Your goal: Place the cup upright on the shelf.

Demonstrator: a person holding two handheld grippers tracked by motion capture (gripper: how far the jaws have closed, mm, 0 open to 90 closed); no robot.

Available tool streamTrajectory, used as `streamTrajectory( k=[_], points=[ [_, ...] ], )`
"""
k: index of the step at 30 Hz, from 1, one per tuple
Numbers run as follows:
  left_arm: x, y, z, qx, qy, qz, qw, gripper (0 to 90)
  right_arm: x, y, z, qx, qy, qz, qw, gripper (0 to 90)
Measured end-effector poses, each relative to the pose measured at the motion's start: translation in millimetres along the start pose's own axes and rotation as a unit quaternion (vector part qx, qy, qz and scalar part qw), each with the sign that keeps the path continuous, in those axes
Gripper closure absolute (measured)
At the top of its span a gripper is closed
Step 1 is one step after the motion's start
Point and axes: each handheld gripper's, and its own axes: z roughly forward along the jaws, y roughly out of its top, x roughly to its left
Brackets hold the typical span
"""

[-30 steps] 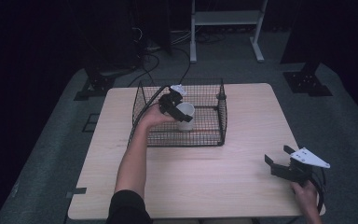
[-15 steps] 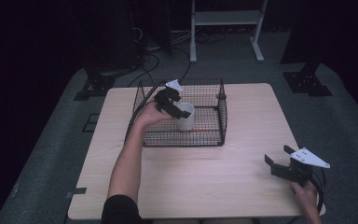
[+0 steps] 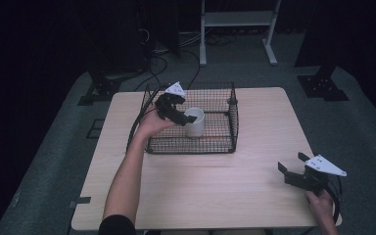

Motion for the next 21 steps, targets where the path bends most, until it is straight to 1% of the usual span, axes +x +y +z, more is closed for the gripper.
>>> streamTrajectory(
  k=[2, 5, 6, 9, 12, 14, 16, 18, 19, 21],
  points=[
    [-1.5, -1.4, -2.5, -0.003, -0.001, -0.003, 1.0000, 8.1, 0.0, 0.0, 0.0, 0.000, 0.000, 0.000, 1.0000, 13.0],
    [-4.2, -2.5, -6.8, 0.001, -0.007, -0.006, 1.0000, 8.0, 0.0, 0.0, 0.0, 0.000, 0.000, 0.000, 1.0000, 13.1],
    [-5.6, -2.2, -8.4, 0.002, -0.006, -0.005, 1.0000, 8.0, -0.1, 0.0, 0.0, 0.000, 0.000, 0.000, 1.0000, 13.0],
    [-10.0, -1.8, -14.4, -0.008, -0.005, -0.004, 0.9999, 8.0, -0.3, 0.0, 0.0, 0.000, 0.000, 0.001, 1.0000, 13.1],
    [-14.0, -2.2, -18.9, -0.012, -0.002, -0.002, 0.9999, 8.0, -0.4, 0.0, 0.0, 0.000, 0.001, 0.002, 1.0000, 13.1],
    [-16.5, -3.2, -22.8, -0.017, 0.001, -0.004, 0.9998, 8.0, -0.5, 0.0, 0.0, 0.000, 0.001, 0.002, 1.0000, 13.1],
    [-19.7, -4.8, -27.3, -0.024, -0.001, -0.005, 0.9997, 8.0, -0.5, 0.0, 0.0, 0.000, 0.001, 0.002, 1.0000, 13.0],
    [-24.2, -5.9, -31.3, -0.021, 0.007, 0.001, 0.9998, 8.0, -0.5, 0.0, 0.0, 0.000, 0.001, 0.002, 1.0000, 13.0],
    [-25.4, -6.3, -32.9, -0.023, 0.007, -0.001, 0.9997, 8.0, -0.5, 0.0, 0.0, 0.000, 0.001, 0.003, 1.0000, 13.1],
    [-29.2, -7.2, -38.5, -0.035, 0.006, -0.003, 0.9994, 8.0, -0.6, 0.0, 0.0, 0.000, 0.001, 0.002, 1.0000, 13.1]
  ],
)
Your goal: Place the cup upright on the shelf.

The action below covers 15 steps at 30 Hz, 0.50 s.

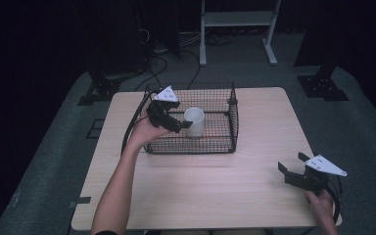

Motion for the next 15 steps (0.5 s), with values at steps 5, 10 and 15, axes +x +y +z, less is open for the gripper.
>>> streamTrajectory(
  k=[5, 10, 15],
  points=[
    [-8.9, 1.4, -8.0, -0.004, 0.004, 0.005, 1.0000, 8.0, 0.0, 0.1, 0.1, 0.000, 0.000, 0.001, 1.0000, 13.1],
    [-18.3, 0.2, -13.4, -0.010, 0.006, 0.011, 0.9999, 8.0, 0.0, 0.1, 0.1, 0.000, -0.001, -0.001, 1.0000, 13.0],
    [-26.0, -3.8, -18.8, -0.014, 0.009, 0.014, 0.9998, 8.0, 0.0, 0.0, 0.1, -0.001, -0.001, 0.000, 1.0000, 13.0]
  ],
)
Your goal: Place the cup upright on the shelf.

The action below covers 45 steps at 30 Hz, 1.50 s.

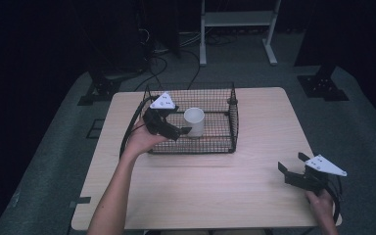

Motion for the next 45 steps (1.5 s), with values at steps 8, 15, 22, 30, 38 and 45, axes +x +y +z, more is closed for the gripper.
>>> streamTrajectory(
  k=[8, 15, 22, 30, 38, 45],
  points=[
    [-8.0, -8.6, -10.6, -0.002, 0.006, 0.000, 1.0000, 8.0, 0.0, 0.1, 0.0, 0.001, 0.000, 0.000, 1.0000, 13.0],
    [-14.6, -18.8, -20.5, -0.013, 0.011, -0.005, 0.9998, 8.0, 0.1, 0.1, 0.2, 0.001, -0.001, 0.001, 1.0000, 13.0],
    [-26.4, -25.1, -25.0, -0.008, 0.010, 0.006, 0.9999, 8.0, 0.2, 0.1, 0.1, 0.002, -0.001, 0.000, 1.0000, 13.0],
    [-36.6, -37.2, -27.1, -0.012, 0.011, 0.004, 0.9999, 8.0, 0.3, 0.1, 0.1, 0.002, -0.002, 0.000, 1.0000, 13.0],
    [-44.5, -52.4, -33.6, -0.017, 0.016, -0.007, 0.9997, 8.0, 0.5, 0.0, 0.1, 0.002, -0.002, -0.001, 1.0000, 13.0],
    [-54.1, -69.6, -40.2, -0.028, 0.025, -0.022, 0.9990, 7.2, 0.7, 0.0, 0.0, 0.002, -0.003, -0.001, 1.0000, 13.0]
  ],
)
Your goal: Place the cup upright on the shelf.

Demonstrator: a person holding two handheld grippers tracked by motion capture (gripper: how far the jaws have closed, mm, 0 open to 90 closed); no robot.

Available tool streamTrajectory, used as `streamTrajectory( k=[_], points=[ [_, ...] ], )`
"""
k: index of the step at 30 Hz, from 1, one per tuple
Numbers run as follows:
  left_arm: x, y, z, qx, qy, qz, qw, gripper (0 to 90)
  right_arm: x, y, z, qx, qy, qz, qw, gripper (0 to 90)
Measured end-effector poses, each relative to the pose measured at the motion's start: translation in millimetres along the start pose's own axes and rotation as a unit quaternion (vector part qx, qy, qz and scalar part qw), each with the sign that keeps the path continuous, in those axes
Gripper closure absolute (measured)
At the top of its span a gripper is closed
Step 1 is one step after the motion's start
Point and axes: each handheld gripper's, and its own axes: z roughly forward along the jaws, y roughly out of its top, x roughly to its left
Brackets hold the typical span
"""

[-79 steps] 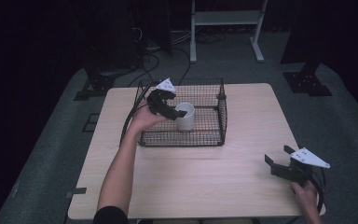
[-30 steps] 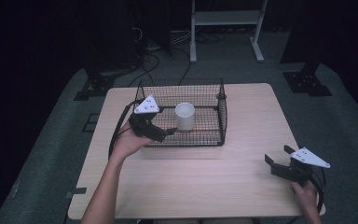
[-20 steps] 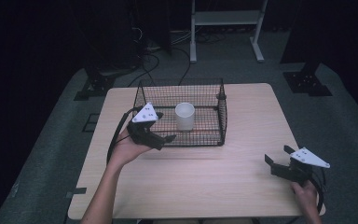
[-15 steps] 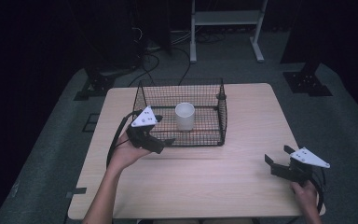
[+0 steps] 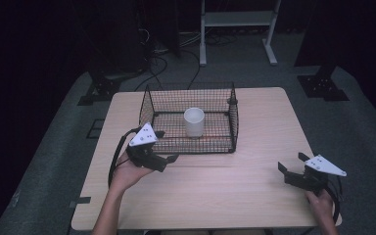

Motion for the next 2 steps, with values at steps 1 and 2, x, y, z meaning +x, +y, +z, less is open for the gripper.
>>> streamTrajectory(
  k=[1, 2],
  points=[
    [-1.1, -1.6, -0.9, 0.000, 0.001, -0.002, 1.0000, 6.4, 0.1, -0.1, -0.1, -0.001, 0.000, 0.000, 1.0000, 13.0],
    [-2.1, -3.2, -1.9, 0.000, 0.002, -0.005, 1.0000, 6.1, 0.1, -0.1, -0.1, -0.001, 0.000, 0.000, 1.0000, 13.1]
  ],
)
